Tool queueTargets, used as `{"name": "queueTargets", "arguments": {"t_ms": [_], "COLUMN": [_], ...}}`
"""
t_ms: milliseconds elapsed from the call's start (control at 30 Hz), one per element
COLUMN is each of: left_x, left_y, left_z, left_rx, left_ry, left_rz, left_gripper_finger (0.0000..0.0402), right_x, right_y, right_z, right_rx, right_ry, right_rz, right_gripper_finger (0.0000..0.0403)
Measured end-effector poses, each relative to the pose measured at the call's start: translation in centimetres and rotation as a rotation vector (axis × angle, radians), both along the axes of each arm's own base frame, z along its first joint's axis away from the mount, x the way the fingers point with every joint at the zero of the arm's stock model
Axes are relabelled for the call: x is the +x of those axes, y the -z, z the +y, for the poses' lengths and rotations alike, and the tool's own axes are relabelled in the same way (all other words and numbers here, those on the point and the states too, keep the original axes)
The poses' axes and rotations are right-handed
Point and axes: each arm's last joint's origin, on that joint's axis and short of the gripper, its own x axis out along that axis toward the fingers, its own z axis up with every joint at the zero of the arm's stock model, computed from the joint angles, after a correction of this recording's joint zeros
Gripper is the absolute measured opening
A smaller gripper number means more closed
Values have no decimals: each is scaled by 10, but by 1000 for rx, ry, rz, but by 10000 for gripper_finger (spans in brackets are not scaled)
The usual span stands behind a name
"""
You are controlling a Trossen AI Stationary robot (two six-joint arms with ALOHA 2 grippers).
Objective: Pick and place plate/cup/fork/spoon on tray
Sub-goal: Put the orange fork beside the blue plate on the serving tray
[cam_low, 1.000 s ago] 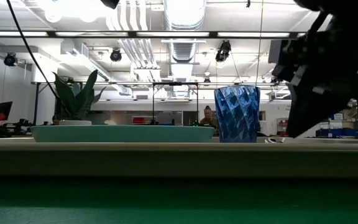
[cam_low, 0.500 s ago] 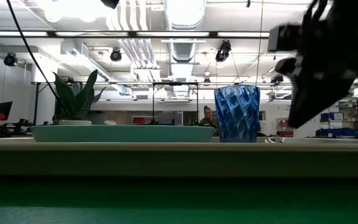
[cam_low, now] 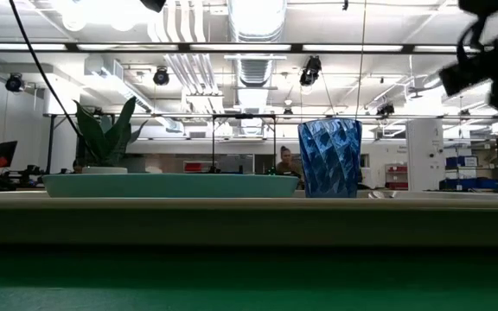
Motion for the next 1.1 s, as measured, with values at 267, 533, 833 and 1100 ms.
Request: {"name": "queueTargets", "arguments": {"t_ms": [267, 533, 833, 1100], "left_x": [0, 0, 0, 0], "left_y": [0, 0, 0, 0], "left_z": [0, 0, 0, 0], "left_rx": [0, 0, 0, 1], "left_ry": [1, 1, 1, 1], "left_rz": [0, 0, 0, 0], "left_gripper_finger": [156, 156, 156, 156], "right_x": [-32, -33, -30, -25], "right_y": [27, 37, 51, 54], "right_z": [-22, -23, -23, -20], "right_rx": [-48, -17, -27, -10], "right_ry": [195, 252, 295, 276], "right_rz": [-7, 9, 101, 79], "right_gripper_finger": [13, 89, 168, 146]}}
